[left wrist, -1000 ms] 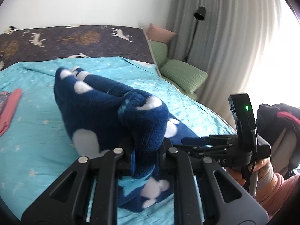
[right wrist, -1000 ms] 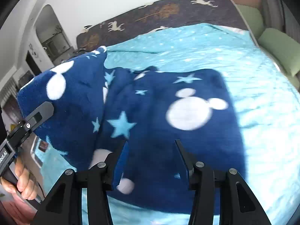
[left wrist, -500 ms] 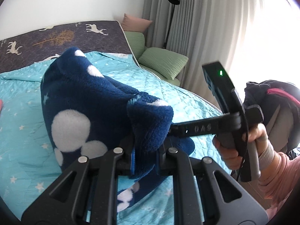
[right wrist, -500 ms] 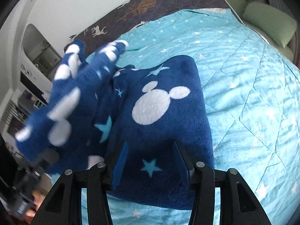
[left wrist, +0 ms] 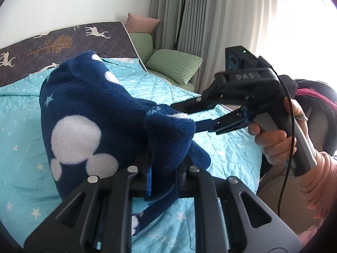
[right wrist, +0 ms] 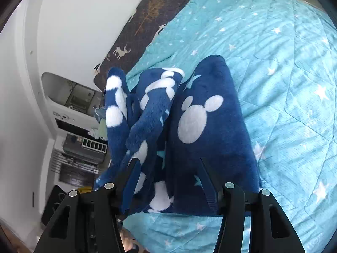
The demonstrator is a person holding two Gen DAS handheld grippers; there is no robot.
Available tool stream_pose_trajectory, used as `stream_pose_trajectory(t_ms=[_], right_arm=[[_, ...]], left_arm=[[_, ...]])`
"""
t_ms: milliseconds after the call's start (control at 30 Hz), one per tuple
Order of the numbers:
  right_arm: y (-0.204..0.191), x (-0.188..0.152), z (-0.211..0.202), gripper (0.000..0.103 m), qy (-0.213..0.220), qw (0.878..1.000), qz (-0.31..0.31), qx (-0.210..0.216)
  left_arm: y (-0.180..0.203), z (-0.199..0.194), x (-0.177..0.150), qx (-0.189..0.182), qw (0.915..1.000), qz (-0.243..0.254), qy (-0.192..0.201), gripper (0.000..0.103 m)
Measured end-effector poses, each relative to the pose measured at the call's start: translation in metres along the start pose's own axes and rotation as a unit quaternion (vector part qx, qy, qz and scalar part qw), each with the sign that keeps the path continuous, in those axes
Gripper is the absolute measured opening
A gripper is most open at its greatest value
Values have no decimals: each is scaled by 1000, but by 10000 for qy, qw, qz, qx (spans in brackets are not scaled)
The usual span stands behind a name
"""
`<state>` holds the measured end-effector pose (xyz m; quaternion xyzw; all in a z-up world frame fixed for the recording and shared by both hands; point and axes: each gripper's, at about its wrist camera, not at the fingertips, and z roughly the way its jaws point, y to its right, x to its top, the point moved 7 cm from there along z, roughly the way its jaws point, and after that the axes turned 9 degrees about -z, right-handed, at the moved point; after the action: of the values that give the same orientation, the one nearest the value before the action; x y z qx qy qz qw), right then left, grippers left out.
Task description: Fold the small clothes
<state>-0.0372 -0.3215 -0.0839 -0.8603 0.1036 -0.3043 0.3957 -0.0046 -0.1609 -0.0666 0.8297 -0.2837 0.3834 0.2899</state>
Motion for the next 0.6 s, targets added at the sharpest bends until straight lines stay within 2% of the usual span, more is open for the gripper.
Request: stream_pose_trajectory(t_ms=[67, 200, 400, 433, 533, 567, 600], right_arm=[[-3, 1, -6, 69, 11, 9999, -33, 132], [-28, -6, -1, 79, -352, 9957, -127, 843], [-46, -12, 34, 80, -879, 9938, -578, 363], [-47, -12, 37, 79, -886, 9938, -616, 264], [-48, -5, 39, 44, -704, 9924, -920, -415], [-51, -3, 38, 37, -648, 9905, -1078, -556], [-55, -2, 35, 35, -539, 9883, -1240, -710]], left_arm=[[0, 2, 1, -23, 10000, -2, -31, 17], [6, 7, -1, -75, 9999, 83, -110, 17], [22, 10, -4, -189, 9992, 286, -226, 17], [23, 10, -5, -207, 9991, 294, -232, 17], [26, 13, -3, -274, 9989, 285, -259, 18], [27, 14, -1, -293, 9989, 291, -221, 18], [27, 14, 0, -322, 9988, 293, -202, 18]])
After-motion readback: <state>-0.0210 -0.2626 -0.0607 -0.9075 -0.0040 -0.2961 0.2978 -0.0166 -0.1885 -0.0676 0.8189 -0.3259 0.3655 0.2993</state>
